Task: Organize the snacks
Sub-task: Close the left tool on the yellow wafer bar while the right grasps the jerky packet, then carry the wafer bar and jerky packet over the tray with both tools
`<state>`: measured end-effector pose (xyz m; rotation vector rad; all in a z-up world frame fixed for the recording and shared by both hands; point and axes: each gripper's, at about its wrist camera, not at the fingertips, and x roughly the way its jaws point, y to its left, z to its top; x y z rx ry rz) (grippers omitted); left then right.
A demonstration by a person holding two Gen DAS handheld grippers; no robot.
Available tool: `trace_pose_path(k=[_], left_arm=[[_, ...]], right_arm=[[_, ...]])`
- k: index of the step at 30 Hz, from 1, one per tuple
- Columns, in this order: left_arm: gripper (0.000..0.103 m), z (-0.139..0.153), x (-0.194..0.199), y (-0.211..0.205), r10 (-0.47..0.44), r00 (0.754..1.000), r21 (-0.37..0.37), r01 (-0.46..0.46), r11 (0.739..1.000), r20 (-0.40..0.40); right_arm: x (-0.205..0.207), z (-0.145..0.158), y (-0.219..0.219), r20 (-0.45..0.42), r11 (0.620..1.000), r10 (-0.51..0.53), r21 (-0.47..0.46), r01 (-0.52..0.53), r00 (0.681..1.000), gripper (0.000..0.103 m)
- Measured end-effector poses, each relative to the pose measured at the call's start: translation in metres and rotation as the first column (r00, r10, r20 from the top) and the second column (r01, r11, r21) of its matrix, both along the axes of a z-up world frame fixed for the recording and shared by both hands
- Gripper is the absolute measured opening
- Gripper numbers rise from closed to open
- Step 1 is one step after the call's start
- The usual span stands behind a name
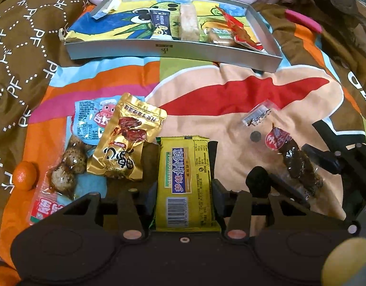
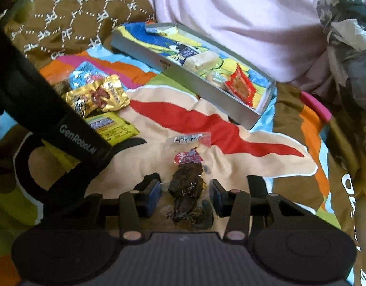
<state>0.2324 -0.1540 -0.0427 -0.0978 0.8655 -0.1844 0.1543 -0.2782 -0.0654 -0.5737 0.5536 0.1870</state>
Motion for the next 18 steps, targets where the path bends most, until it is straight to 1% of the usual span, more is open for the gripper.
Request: trace_pose_path(k=[2,4,11,14,18], left_arm=[[0.049,0.001,0.0,0.002,-0.003,1.0,-0.021,0.003,1.0,0.008],[0.049,0.003,-0.001,0.003,-0.008,1.0,-0.044,0.009,0.999,0.018],[0.049,0.013,0.0,-0.001,-0.009,0.998,-0.07,0.014,0.997,0.069],[0.049,0.02,-0.001,0.003,0.035,0.99,-0.082,-0.024,0.996,0.134],[0.049,0.023,0.001,0.016,0.126,0.974,-0.162,-0.096,0.982,0.189]], right_arm=[[-0.002,0.004,-0.002,0.014,0.999,0.009,0.03,-0.009,1.0,0.05],[-0.002,0.006,-0.001,0.034,0.999,0.015,0.033,-0.016,0.999,0.05],[-0.003,0.013,-0.003,0.112,0.998,0.001,0.057,-0.007,0.994,0.05],[-0.004,0.018,-0.006,0.136,0.996,-0.016,0.084,0.005,0.991,0.05],[-0.005,0.026,-0.009,0.191,0.994,-0.027,0.111,0.006,0.981,0.05]])
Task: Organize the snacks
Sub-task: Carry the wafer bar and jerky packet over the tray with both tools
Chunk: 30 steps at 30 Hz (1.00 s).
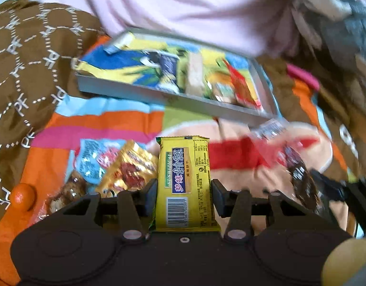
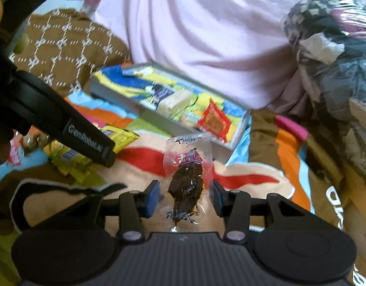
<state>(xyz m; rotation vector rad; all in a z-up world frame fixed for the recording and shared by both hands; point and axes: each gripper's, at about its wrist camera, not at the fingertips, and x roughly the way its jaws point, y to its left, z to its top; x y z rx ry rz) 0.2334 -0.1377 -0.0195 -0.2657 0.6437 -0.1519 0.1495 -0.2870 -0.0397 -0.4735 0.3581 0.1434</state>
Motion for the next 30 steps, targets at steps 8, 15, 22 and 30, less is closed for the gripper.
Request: trace_pose_path(k=[8,15,22,30], left_arm=[[0.049,0.014,0.022,0.02,0.121,0.991,-0.062,-0.117,0.991,0.065],[0.049,0.04,0.059,0.023,0.115,0.987,-0.04,-0.111,0.993,0.116],[0.049,0.058,0.104,0.017,0.11,0.984,-0.014,-0.109,0.994,0.143],[0.049,0.067,0.155,0.01,0.157,0.974,0.045,-0.166,0.985,0.161]], right_arm=[[0.006,0.008,-0.005,0.107,0.997,-0.025,0.08,0.016,0.994,0.05],[0.027,0.014,-0.009,0.192,0.986,-0.083,0.161,0.052,0.978,0.05],[0.061,0.016,-0.005,0.225,0.979,-0.1,0.197,0.056,0.969,0.05],[0.112,0.028,-0.01,0.24,0.944,-0.147,0.323,0.064,0.96,0.05]])
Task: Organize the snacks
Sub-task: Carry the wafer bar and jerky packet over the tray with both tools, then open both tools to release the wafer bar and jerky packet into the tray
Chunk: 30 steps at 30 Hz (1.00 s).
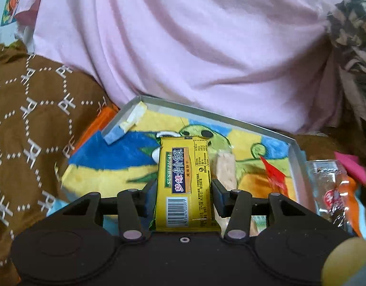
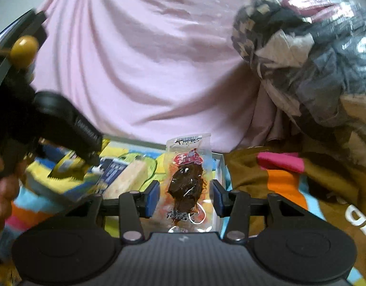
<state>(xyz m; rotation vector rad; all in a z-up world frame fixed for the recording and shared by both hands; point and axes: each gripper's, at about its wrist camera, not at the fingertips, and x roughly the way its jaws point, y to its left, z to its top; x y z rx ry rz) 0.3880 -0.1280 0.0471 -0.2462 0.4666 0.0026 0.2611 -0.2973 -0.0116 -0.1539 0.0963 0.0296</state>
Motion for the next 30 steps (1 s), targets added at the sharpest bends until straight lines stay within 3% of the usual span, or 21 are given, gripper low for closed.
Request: trace_pose_path(k=[9,18,30], left_arm=[[0.049,-0.014,0.028,-0.007,0.026,0.998,0.026,-0.025,0.999,-0.062],[0.049,-0.02,0.042,-0.02,0.005,0.998,0.052,-0.002,0.999,-0.065],[0.05,-0.03,0.045,-0.03,0.038,0.997,0.084,-0.032,0.996,-0.067]], right_arm=[[0.05,0.003,-0.017,0.017,0.994,0.011,0.11,-0.012,1.0,0.05],[0.07,0.001,-0.03,-0.059,0.981,0.042,0.194,-0.029,0.997,0.051],[0.082,-0.01,-0.028,-0.136,0.976,0.07,0.212,-0.04,0.988,0.051]])
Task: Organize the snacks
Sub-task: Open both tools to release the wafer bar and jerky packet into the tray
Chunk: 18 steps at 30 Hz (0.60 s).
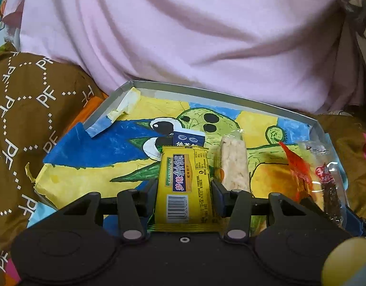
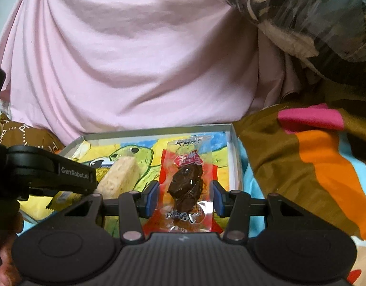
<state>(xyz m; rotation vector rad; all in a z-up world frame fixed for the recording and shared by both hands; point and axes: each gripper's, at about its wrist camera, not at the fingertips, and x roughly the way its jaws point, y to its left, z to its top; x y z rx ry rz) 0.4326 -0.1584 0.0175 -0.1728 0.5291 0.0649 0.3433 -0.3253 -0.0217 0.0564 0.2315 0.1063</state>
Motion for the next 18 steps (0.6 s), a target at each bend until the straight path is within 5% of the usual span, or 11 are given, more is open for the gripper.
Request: trace_pose_path(k=[10,18], left_arm=[[0.055,-0.003,0.003,-0.001,0.021,0.999,-0.007,-0.021,1.0,-0.038],[0.095,0.005,-0.007,0.013,0.097,0.994,-0.028,-0.098,0.995,-0.046]], right_arm=[[0.003,-0.005,0.0,-0.014,1.0,-0.002,0.001,0.002,1.0,0.061],[-0.001,0.0,0.002,0.002,1.0,-0.007,-0.005,0.007,1.0,0.091]])
